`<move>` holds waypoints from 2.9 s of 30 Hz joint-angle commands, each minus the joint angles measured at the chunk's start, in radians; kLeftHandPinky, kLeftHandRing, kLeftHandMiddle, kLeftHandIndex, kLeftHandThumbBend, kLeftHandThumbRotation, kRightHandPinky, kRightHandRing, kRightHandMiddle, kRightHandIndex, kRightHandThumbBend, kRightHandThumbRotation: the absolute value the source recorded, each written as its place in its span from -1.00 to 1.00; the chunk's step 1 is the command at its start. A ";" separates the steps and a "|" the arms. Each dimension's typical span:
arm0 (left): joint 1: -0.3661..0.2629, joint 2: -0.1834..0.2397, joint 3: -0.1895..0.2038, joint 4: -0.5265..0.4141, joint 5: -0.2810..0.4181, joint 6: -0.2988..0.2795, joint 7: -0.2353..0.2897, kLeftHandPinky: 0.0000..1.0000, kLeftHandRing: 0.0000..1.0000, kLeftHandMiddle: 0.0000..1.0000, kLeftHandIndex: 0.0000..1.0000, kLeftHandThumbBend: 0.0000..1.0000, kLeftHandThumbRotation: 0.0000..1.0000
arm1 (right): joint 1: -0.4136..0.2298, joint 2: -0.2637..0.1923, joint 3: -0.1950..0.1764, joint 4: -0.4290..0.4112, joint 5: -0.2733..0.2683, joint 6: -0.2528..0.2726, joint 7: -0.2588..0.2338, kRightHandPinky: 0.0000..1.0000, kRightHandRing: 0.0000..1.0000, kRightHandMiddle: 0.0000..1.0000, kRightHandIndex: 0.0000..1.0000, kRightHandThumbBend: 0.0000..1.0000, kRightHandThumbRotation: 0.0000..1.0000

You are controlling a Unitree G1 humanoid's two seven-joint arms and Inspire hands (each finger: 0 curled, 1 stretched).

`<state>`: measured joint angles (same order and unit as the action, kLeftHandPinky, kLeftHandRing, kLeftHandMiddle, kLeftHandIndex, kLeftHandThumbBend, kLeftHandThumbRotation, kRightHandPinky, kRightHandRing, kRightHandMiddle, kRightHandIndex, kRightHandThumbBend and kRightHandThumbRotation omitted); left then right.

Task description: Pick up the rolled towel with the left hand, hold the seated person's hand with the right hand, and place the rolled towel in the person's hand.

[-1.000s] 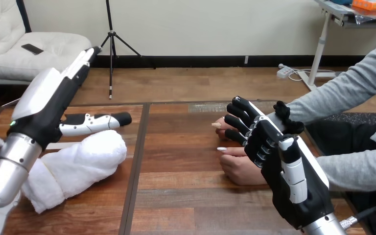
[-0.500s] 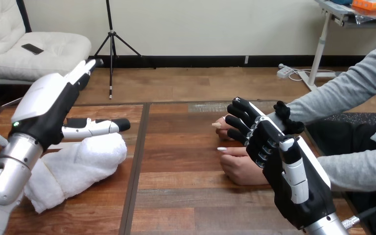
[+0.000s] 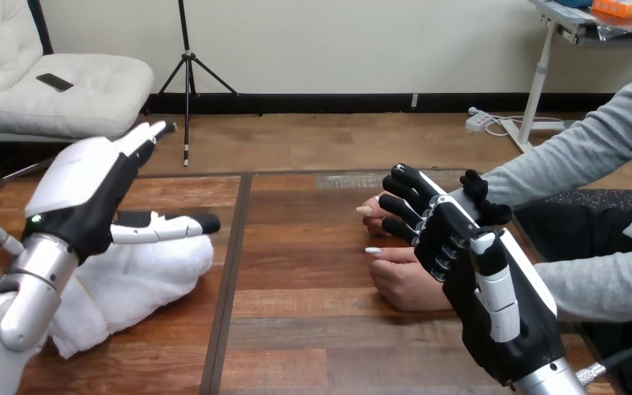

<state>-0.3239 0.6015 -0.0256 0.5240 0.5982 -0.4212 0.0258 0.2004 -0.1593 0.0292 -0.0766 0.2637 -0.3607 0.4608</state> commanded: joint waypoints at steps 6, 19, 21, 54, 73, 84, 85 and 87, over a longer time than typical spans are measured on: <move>-0.104 0.030 -0.035 0.065 0.016 0.014 0.043 0.65 0.83 0.88 0.82 1.00 0.44 | -0.030 -0.001 -0.016 -0.059 0.010 -0.019 -0.007 0.85 0.87 0.87 0.85 0.66 1.00; -0.144 0.050 -0.086 0.163 0.059 0.043 0.060 0.66 0.83 0.89 0.83 1.00 0.41 | -0.028 -0.002 -0.015 -0.065 0.021 -0.012 -0.003 0.85 0.86 0.87 0.84 0.65 1.00; -0.148 0.052 -0.092 0.170 0.059 0.054 0.051 0.67 0.84 0.90 0.84 1.00 0.41 | -0.029 -0.003 -0.015 -0.065 0.022 -0.012 -0.001 0.85 0.87 0.87 0.84 0.65 1.00; -0.194 0.055 -0.182 0.253 0.084 0.199 -0.003 0.77 0.89 0.94 0.87 1.00 0.37 | -0.030 0.002 -0.010 -0.073 0.027 -0.021 0.000 0.84 0.87 0.88 0.85 0.64 1.00; -0.204 0.057 -0.195 0.224 0.071 0.212 -0.043 0.74 0.85 0.90 0.85 1.00 0.41 | -0.021 0.006 -0.010 -0.094 0.029 -0.011 -0.006 0.82 0.86 0.88 0.84 0.66 1.00; -0.215 0.053 -0.197 0.217 0.068 0.219 -0.066 0.75 0.86 0.91 0.85 1.00 0.45 | -0.021 0.006 -0.009 -0.092 0.036 -0.013 0.001 0.82 0.86 0.88 0.85 0.65 1.00; -0.216 0.052 -0.197 0.215 0.067 0.219 -0.069 0.75 0.86 0.91 0.85 1.00 0.45 | -0.021 0.006 -0.009 -0.092 0.036 -0.014 0.001 0.82 0.86 0.88 0.85 0.65 1.00; -0.217 0.051 -0.196 0.214 0.066 0.219 -0.072 0.75 0.86 0.91 0.85 1.00 0.45 | -0.020 0.006 -0.009 -0.093 0.036 -0.015 0.001 0.82 0.86 0.88 0.85 0.65 1.00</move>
<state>-0.4568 0.6318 -0.2180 0.7795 0.6758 -0.2032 -0.0430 0.2057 -0.1589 0.0278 -0.1274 0.2774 -0.3606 0.4610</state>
